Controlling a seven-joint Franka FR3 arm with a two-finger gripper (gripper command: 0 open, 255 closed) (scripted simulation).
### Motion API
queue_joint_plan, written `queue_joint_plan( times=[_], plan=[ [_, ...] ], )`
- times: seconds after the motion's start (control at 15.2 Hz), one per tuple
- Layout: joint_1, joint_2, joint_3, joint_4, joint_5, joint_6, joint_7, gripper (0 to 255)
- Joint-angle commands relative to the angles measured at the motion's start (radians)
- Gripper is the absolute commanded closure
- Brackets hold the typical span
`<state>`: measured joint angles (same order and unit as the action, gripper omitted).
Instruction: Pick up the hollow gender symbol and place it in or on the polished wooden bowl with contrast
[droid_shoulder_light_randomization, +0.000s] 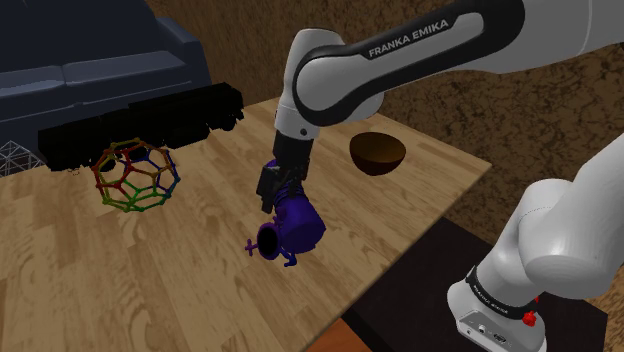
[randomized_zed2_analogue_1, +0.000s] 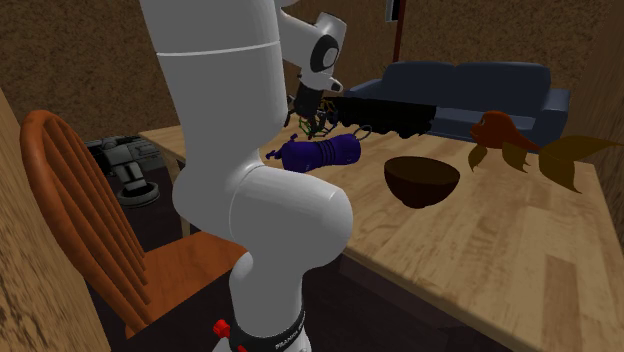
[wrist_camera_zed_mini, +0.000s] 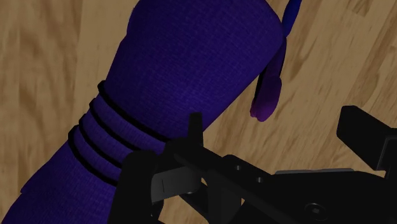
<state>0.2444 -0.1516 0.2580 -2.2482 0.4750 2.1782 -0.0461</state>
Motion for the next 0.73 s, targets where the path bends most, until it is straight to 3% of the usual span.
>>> queue_joint_plan(
  times=[0.0,0.26,0.33,0.66],
  plan=[
    [0.001,0.001,0.001,-0.001,0.0,0.002,0.0,0],
    [0.001,0.001,0.001,-0.001,0.0,0.002,0.0,0],
    [0.001,0.001,0.001,-0.001,0.0,0.002,0.0,255],
    [0.001,0.001,0.001,-0.001,0.0,0.002,0.0,255]
  ],
)
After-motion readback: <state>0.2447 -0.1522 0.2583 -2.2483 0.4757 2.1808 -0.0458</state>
